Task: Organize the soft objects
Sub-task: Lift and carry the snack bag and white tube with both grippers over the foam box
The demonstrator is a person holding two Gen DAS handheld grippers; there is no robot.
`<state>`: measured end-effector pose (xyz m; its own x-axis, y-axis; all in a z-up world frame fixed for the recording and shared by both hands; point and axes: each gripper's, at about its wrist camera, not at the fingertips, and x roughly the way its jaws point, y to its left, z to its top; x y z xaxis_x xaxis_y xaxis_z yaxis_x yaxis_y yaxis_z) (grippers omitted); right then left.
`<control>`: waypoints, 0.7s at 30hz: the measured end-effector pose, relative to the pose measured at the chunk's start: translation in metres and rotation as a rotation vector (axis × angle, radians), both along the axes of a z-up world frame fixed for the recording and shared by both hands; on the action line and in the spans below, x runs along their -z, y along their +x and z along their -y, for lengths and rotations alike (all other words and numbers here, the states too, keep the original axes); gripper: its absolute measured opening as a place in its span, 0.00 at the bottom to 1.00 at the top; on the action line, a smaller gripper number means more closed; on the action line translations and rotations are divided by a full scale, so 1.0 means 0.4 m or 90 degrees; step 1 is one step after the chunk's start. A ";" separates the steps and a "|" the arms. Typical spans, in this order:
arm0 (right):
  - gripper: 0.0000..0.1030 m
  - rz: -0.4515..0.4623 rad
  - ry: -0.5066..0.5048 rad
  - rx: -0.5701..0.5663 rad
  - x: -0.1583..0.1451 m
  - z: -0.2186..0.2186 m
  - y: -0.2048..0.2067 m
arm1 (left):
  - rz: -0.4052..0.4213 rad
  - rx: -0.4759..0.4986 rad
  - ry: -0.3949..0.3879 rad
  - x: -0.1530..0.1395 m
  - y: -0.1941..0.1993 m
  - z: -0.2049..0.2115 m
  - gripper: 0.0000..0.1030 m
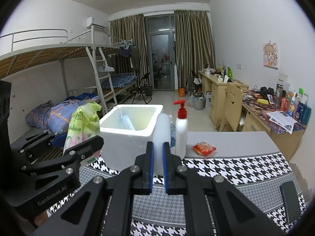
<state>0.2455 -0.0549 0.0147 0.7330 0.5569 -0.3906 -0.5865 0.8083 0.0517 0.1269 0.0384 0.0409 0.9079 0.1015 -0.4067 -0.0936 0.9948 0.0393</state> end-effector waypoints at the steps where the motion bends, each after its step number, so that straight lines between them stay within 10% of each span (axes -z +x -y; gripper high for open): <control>1: 0.11 0.002 0.001 -0.001 -0.003 -0.005 0.001 | 0.002 0.000 0.000 -0.003 0.002 -0.003 0.38; 21: 0.11 0.030 -0.017 0.000 -0.058 -0.070 0.059 | 0.015 -0.032 0.008 -0.064 0.093 -0.067 0.38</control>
